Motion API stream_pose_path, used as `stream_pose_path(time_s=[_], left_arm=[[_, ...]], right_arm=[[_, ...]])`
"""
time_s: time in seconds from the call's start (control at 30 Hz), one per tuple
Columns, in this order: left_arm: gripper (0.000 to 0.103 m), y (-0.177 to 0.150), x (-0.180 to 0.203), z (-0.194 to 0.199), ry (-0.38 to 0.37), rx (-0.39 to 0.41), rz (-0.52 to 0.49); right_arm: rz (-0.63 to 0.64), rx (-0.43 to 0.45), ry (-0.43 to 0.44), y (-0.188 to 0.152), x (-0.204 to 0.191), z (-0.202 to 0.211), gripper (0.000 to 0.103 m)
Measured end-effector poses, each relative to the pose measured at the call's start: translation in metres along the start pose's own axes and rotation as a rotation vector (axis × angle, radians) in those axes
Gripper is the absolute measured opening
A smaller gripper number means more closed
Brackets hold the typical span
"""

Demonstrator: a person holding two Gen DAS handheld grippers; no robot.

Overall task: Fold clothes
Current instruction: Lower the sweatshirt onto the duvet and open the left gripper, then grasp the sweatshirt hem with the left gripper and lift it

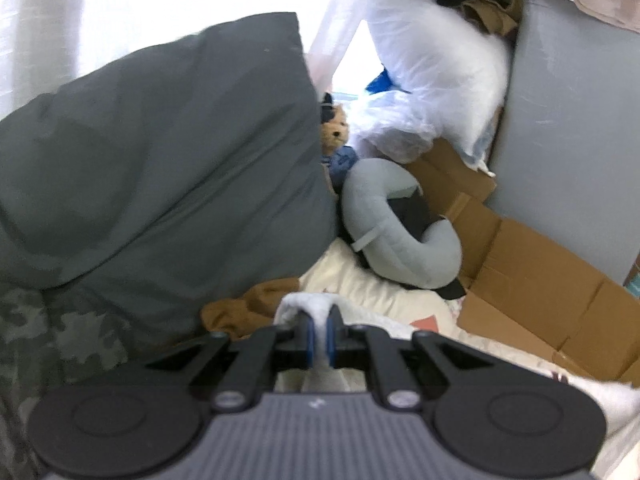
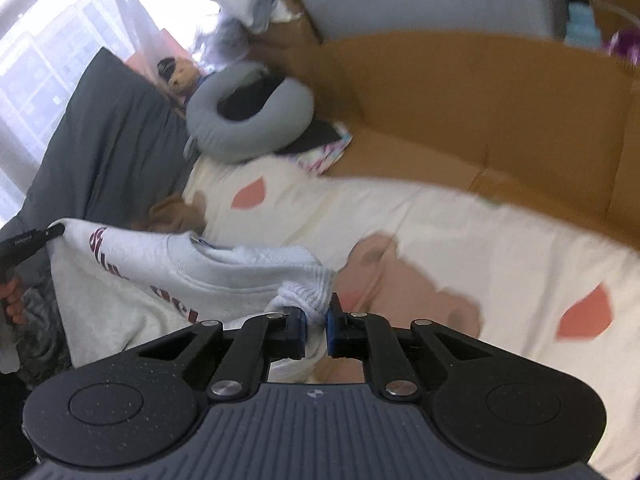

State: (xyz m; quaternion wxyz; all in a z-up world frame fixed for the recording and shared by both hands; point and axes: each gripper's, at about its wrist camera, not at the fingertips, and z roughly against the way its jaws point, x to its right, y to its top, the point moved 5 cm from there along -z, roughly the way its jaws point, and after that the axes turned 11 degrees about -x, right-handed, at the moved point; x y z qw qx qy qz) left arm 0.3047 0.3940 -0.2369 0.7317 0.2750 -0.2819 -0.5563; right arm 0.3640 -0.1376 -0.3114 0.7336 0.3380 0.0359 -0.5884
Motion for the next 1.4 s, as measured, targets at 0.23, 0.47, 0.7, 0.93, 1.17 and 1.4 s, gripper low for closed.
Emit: stream_pose_path(time_s=[0.23, 0.47, 0.7, 0.93, 1.17, 1.4], left_arm=[[0.008, 0.013, 0.015, -0.034, 0.014, 0.009, 0.019], [0.056, -0.02, 0.023, -0.08, 0.035, -0.144, 0.061], [0.057, -0.05, 0.037, -0.064, -0.024, -0.202, 0.03], [0.059, -0.08, 0.055, -0.04, -0.087, -0.243, 0.017], [0.062, -0.122, 0.075, -0.023, -0.133, -0.283, -0.052], [0.063, -0.174, 0.085, -0.013, -0.122, -0.387, -0.052]], right_arm=[[-0.086, 0.042, -0.039, 0.037, 0.035, 0.002, 0.003], [-0.101, -0.042, -0.11, 0.015, 0.056, -0.049, 0.013], [-0.163, -0.065, -0.056, -0.028, 0.07, -0.054, 0.04], [-0.18, -0.105, 0.012, -0.06, 0.061, -0.057, 0.046], [-0.232, -0.144, 0.075, -0.093, 0.047, -0.058, 0.046], [-0.253, -0.116, 0.109, -0.112, 0.04, -0.052, 0.056]])
